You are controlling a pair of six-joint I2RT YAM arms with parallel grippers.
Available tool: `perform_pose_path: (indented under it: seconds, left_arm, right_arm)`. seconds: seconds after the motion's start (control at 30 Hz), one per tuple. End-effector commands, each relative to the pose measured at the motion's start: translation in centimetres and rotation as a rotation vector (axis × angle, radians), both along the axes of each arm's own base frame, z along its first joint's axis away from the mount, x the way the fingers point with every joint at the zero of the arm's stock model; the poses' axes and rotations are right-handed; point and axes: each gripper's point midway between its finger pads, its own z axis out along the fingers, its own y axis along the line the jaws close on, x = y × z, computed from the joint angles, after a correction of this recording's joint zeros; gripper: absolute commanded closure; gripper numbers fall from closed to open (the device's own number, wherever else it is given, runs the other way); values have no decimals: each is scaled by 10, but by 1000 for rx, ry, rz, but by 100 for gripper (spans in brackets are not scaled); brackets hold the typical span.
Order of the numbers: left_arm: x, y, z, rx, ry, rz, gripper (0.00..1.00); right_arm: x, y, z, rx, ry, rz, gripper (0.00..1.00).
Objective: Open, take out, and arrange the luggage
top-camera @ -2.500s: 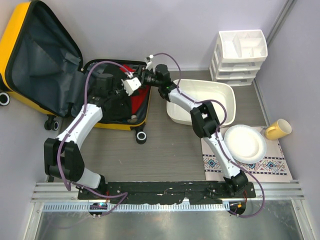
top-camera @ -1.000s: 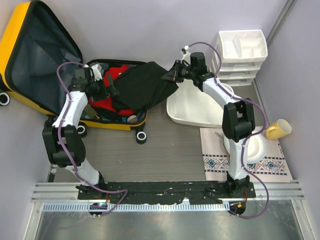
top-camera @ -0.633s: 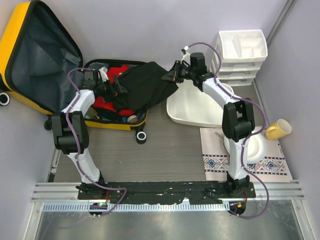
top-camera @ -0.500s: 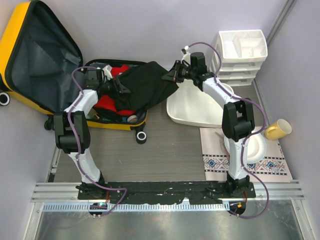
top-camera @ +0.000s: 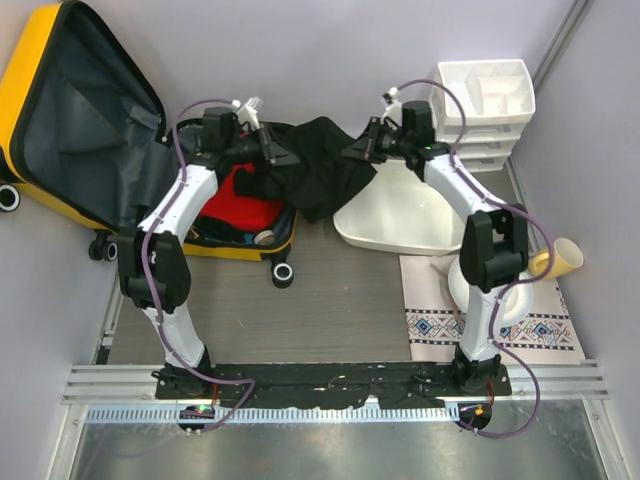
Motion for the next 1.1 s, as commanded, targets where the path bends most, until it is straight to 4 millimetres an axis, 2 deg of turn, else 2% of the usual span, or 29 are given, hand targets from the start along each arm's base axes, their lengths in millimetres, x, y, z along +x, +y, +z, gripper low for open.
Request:
perform_pose_path:
  seconds: [0.0,0.03,0.07,0.1,0.13,0.17,0.2,0.23,0.27,0.3,0.37,0.4,0.43,0.5,0.53,0.6,0.63,0.67,0.73,0.8,0.83,0.87,0.93,0.97,1.03,1.07]
  left_arm:
    - [-34,-63,80,-95,-187,-210,100]
    - [-40,-77,82,-98,-197,-244,100]
    - [-42,-84,82,-100,-198,-260,100]
    - [-44,-100,82,-106,-202,-295,100]
    - [-45,-107,84,-112,-201,-304,100]
    - [-46,-115,83,-117,-194,-320,100]
    - [-49,-133,82,-123,-196,-355,100]
    - [-49,-141,80,-124,-195,-367,100]
    - [-50,-150,89,-130,-220,-377,100]
    - [-52,-167,74,-126,-192,-405,100]
    - [-53,-184,78,-141,-195,-428,100]
    - [-57,-196,74,-145,-188,-448,100]
    - [-52,-204,61,-143,-167,-447,100]
    - [-53,-219,56,-162,-158,-454,100]
    - [-47,-225,41,-164,-128,-447,100]
    - [-40,-230,33,-173,-108,-422,100]
    - [-36,-229,22,-151,-103,-405,100]
    - [-28,-229,12,-121,-112,-383,100]
    - [-24,-227,-10,-46,-125,-394,100]
    - [-15,-224,-30,35,-139,-389,100]
    - [-10,-221,-36,67,-150,-376,100]
    - [-3,-218,-43,96,-155,-358,100]
    - [7,-210,-56,163,-179,-337,100]
    - [7,-206,-72,201,-150,-338,94]
    - [11,-201,-83,261,-169,-350,80]
    - [8,-197,-91,293,-144,-359,58]
  right_arm:
    - [-25,-59,93,25,-195,-72,99]
    - [-31,-71,85,14,-178,-86,99]
    - [-38,-92,102,6,-212,-123,99]
    - [-44,-104,98,-10,-189,-145,99]
    - [-49,-116,88,-35,-171,-163,99]
    - [-57,-139,101,-44,-192,-218,99]
    - [-67,-144,92,-62,-156,-226,99]
    - [-72,-164,80,-92,-134,-263,99]
    - [-82,-183,79,-114,-119,-298,99]
    - [-88,-192,74,-135,-107,-320,99]
    - [-98,-211,59,-159,-70,-356,99]
    - [-102,-226,63,-164,-80,-395,99]
    - [-104,-233,56,-168,-64,-412,99]
    - [-103,-248,54,-171,-57,-450,99]
    - [-103,-251,53,-169,-51,-455,99]
    - [-99,-253,50,-168,-63,-456,99]
    - [-99,-250,34,-159,-37,-440,99]
    - [-91,-252,32,-155,-73,-445,99]
    - [-80,-252,4,-127,-20,-440,99]
    - [-66,-252,-2,-110,-37,-429,99]
    - [-59,-252,-14,-110,-20,-423,99]
    - [-53,-253,-14,-114,-46,-425,99]
    - [-47,-251,-28,-136,-45,-417,99]
    - [-46,-251,-36,-156,-38,-415,99]
    - [-49,-248,-56,-212,-28,-387,99]
    - [-51,-245,-70,-248,0,-383,99]
